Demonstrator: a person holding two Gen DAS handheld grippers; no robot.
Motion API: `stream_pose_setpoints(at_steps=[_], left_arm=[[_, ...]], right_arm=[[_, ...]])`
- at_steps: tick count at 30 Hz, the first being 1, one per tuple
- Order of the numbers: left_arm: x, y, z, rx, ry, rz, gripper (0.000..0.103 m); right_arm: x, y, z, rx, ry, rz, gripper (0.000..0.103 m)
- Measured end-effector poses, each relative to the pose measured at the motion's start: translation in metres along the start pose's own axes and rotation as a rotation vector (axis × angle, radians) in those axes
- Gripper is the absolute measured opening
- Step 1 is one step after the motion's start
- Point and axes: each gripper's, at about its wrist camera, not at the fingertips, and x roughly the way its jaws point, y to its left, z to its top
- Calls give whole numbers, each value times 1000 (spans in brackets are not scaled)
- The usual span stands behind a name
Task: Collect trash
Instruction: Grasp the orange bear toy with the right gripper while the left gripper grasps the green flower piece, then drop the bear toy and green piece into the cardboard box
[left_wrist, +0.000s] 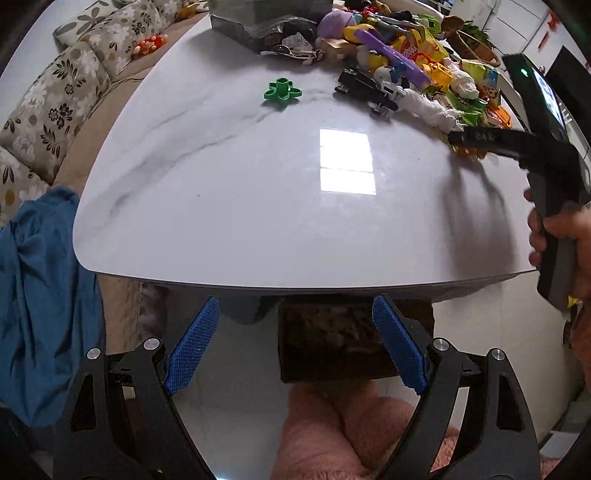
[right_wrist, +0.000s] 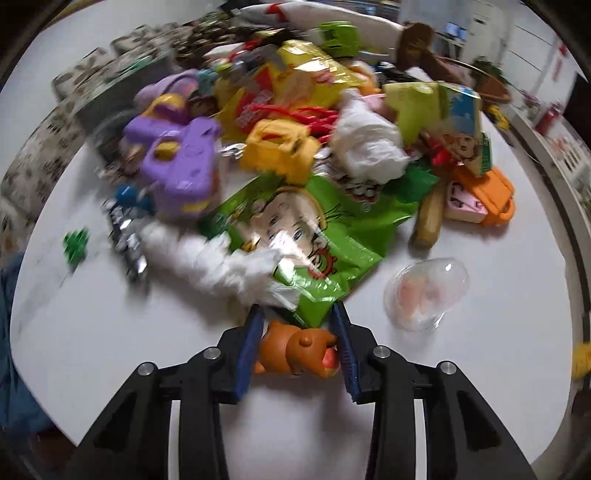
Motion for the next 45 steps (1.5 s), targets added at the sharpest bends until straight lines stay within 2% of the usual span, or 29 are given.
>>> stream_pose_setpoints(at_steps=[4,5,6,9,10,11,14,16,18,21,24,27,30,32,33,35,36,45], left_arm=[[4,-9,2,20,7,-8,83],[5,-13,3,30,10,-12,83],[6,-15,4,38,12,-13,83],[11,-25,7,61,24,-19,83],[13,-26,8,64,28,-19,83],[15,-29,8,70,32,-20,83],[20,-32,13,80,43,-20,83],[24,-30,19,78,42,-8,83],[30,-24,36,63,26,12,83],[41,-10,78,32,-31,48,83],[58,12,132,-50,-63,85,83],[75,29,171,-123,-72,82,83],[95,25,191,-102,-37,83,83],[97,18,197,-55,-70,96,84],[96,20,197,-66,-69,86,81],[89,20,196,-95,-86,92,54],[84,21,193,-96,-89,90,28],[51,36,144,-130,-90,-94,28]], right_arm=[[-10,-12,-24,-13,-17,29,41],[-11,-14,-29,-31,-19,34,55],[-13,-15,-37,-48,-29,26,59],[-15,-14,-47,-88,-62,28,56],[-17,-15,-47,-82,-63,30,48],[-17,-16,-47,-75,-56,32,46],[-17,-22,-43,-10,-29,100,45],[-32,-31,-48,54,-50,123,45],[-49,-39,-49,85,-78,141,45],[-77,-48,-53,121,-112,182,46],[-97,-49,-57,135,-135,194,46],[-109,-53,-67,156,-140,214,46],[-118,-51,-75,175,-143,232,46],[-120,-50,-78,182,-142,239,46],[-122,-48,-81,184,-141,243,46],[-124,-47,-84,184,-145,242,46],[-124,-46,-84,188,-146,244,46],[-122,-34,-76,163,-140,276,46]])
